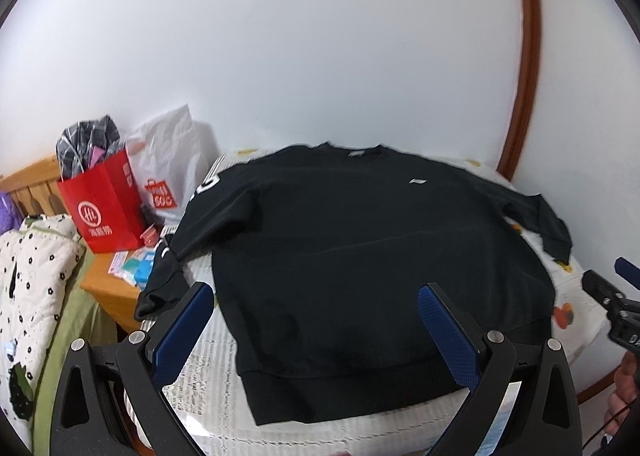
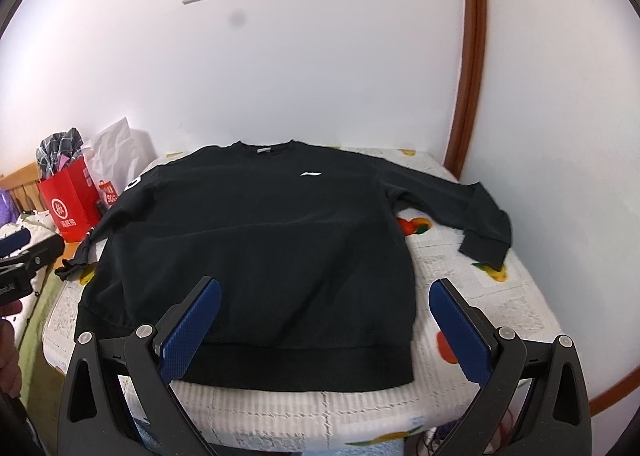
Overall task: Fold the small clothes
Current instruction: 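Grasp the sleeve cuff nearest the left tool with the left tool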
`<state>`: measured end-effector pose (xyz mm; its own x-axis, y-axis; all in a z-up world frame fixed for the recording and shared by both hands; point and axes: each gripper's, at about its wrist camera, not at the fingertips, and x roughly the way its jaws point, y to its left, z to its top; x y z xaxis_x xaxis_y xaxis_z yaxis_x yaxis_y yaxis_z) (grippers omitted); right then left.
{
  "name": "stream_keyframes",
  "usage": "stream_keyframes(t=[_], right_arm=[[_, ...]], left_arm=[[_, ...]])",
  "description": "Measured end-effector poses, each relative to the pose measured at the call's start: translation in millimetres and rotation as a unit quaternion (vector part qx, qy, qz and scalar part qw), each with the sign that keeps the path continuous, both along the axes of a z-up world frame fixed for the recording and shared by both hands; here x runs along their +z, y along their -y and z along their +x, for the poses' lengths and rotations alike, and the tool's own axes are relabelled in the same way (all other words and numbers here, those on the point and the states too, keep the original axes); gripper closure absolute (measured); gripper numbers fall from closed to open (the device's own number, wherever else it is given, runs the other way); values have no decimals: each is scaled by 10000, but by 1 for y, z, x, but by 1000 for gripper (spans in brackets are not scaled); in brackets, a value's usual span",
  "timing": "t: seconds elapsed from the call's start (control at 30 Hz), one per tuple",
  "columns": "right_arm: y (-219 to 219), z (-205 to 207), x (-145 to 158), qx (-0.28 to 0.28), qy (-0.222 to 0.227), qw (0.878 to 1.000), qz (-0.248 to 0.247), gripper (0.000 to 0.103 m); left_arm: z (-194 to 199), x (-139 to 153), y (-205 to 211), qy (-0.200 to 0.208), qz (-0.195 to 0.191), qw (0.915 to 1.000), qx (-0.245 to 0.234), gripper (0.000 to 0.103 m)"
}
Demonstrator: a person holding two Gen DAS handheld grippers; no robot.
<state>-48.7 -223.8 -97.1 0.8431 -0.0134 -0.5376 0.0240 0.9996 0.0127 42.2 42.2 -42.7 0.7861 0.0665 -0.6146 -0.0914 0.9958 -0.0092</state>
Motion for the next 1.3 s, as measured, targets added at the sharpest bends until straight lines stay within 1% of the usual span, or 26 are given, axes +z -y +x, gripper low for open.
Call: stream_keyframes(t=[0.13, 0.27, 0.33, 0.4, 0.47, 0.53, 0.6, 0.67, 0.77, 0.87, 0.93, 1.0, 1.07, 1.1, 1.13, 1.17, 1.2, 1.23, 1.27, 1.3], right_arm=[[-5, 18, -16, 74, -152, 9998, 53, 1], [-6, 35, -31, 61, -281, 9995, 92, 1], [-5, 41, -37, 50, -284, 9993, 219, 1], [-5, 51, -45, 99, -420, 9982, 420, 1], [-5, 60, -51, 105, -540, 9973, 494, 1], [-8, 68, -58, 81, -623, 9970, 452, 1], [-12, 78, -64, 81, -738, 9965, 383, 1], [-17, 86, -71, 85, -839, 9959, 325, 1], [-25, 96, -77, 137, -949, 9951, 244, 1], [-34, 107, -82, 206, -1039, 9942, 158, 1], [-39, 114, -85, 239, -1108, 9935, 100, 1], [-43, 120, -87, 258, -1166, 9929, 9, 1], [-46, 127, -89, 259, -1192, 9925, -94, 1], [-47, 128, -89, 258, -1205, 9923, -117, 1], [-47, 131, -90, 259, -1218, 9921, -139, 1], [-47, 132, -90, 262, -1225, 9920, -142, 1], [-47, 134, -90, 262, -1236, 9919, -141, 1], [-46, 136, -91, 257, -1251, 9917, -137, 1], [-46, 138, -92, 250, -1271, 9915, -130, 1], [-45, 139, -92, 247, -1284, 9913, -125, 1]], left_arm=[[10, -17, -21, -168, 59, 9997, 170, 1], [18, -36, -51, -345, -39, 9988, 352, 1], [21, -45, -65, -455, -95, 9980, 437, 1], [24, -55, -81, -560, -127, 9968, 556, 1], [25, -62, -97, -570, -230, 9960, 652, 2], [26, -70, -115, -584, -425, 9946, 749, 5], [28, -76, -128, -577, -533, 9935, 823, 8], [34, -85, -142, -615, -544, 9927, 880, 12], [44, -94, -152, -687, -506, 9920, 932, 13], [58, -103, -158, -776, -322, 9920, 940, 13], [68, -110, -157, -838, -28, 9920, 944, 13], [78, -118, -153, -924, 440, 9895, 1023, 15], [85, -126, -151, -1022, 814, 9855, 1085, 22], [89, -130, -149, -1094, 954, 9837, 1058, 28], [93, -133, -150, -1141, 1026, 9824, 1068, 36], [95, -134, -151, -1165, 1055, 9816, 1087, 40], [97, -134, -151, -1168, 1066, 9812, 1102, 50], [99, -134, -151, -1166, 1068, 9813, 1100, 66], [101, -134, -150, -1170, 1107, 9806, 1118, 73], [103, -133, -149, -1146, 1158, 9802, 1125, 89]])
